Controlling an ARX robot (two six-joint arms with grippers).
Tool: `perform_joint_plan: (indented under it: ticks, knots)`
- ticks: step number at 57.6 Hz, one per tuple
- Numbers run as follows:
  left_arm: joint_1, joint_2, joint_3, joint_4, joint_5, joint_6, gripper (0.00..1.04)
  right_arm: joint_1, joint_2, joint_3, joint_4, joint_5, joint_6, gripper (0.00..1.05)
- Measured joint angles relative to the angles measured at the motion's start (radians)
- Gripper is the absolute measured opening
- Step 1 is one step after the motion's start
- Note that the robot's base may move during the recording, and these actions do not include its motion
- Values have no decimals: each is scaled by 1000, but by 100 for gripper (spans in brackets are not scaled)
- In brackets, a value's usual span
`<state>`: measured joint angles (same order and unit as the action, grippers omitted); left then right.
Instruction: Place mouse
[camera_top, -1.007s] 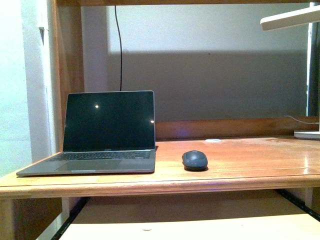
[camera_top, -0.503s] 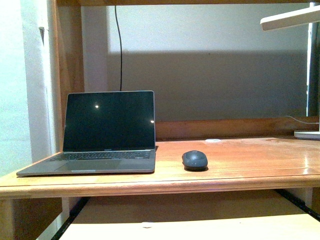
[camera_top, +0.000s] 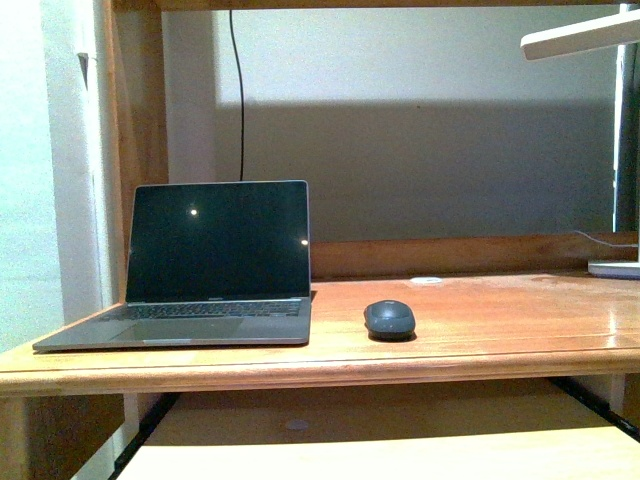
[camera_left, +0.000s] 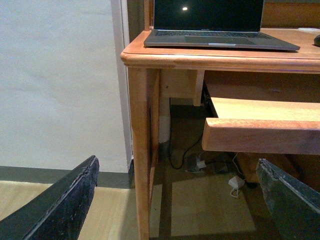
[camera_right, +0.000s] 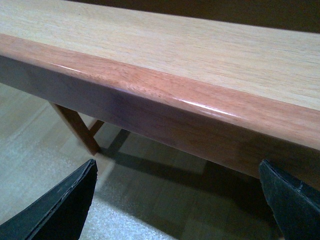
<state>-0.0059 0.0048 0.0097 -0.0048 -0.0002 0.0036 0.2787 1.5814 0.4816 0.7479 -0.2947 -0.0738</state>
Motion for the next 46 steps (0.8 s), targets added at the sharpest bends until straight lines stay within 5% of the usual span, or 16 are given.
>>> perform_joint_plan:
  ticks: [46]
  knots:
    - [0, 0, 0, 0, 0, 0, 97, 242, 408, 573, -122, 355, 116, 97]
